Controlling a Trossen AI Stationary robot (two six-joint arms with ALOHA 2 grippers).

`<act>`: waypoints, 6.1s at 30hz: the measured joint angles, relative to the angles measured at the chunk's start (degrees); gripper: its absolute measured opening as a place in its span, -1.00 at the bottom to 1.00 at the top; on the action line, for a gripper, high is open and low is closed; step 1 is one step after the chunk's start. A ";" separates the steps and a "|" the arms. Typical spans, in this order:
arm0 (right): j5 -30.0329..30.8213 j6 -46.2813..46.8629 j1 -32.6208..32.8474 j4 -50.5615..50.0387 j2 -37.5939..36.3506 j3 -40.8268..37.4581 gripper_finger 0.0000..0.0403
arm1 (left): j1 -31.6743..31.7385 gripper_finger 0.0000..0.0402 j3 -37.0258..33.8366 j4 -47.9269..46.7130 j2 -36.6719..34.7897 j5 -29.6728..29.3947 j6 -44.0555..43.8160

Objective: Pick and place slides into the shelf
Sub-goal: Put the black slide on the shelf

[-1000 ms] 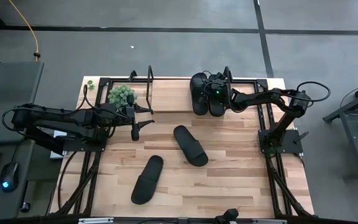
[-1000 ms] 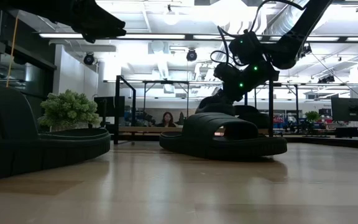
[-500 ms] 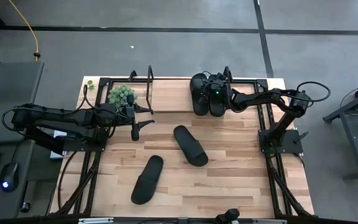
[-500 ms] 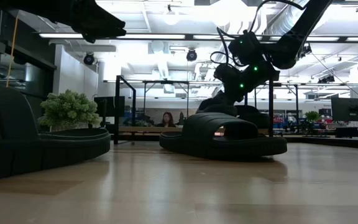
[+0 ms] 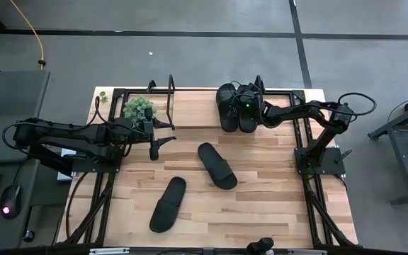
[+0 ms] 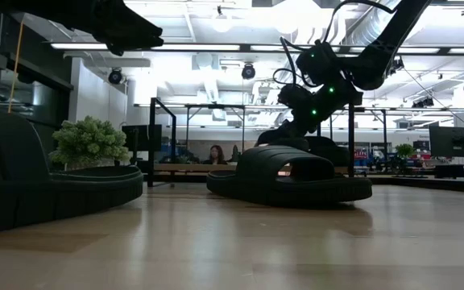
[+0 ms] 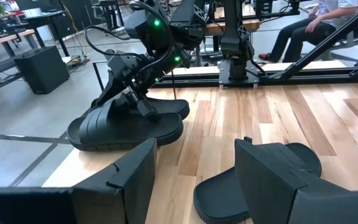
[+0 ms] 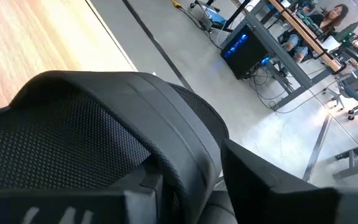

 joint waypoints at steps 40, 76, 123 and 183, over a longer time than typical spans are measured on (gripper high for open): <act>-2.04 9.34 0.11 -7.83 -0.07 1.01 0.04 | 0.00 -0.01 0.00 0.00 0.00 -0.01 -0.07; 8.62 15.26 4.90 -24.59 -0.09 8.90 0.04 | 0.00 0.00 0.00 -0.04 0.00 0.00 -0.09; 6.77 18.67 12.17 -26.03 -6.66 8.87 0.04 | 0.00 -0.01 0.00 -0.04 -0.02 0.00 -0.04; 7.38 28.02 51.80 -18.32 -21.88 8.87 0.04 | -0.02 0.00 0.04 6.57 10.18 24.00 -28.55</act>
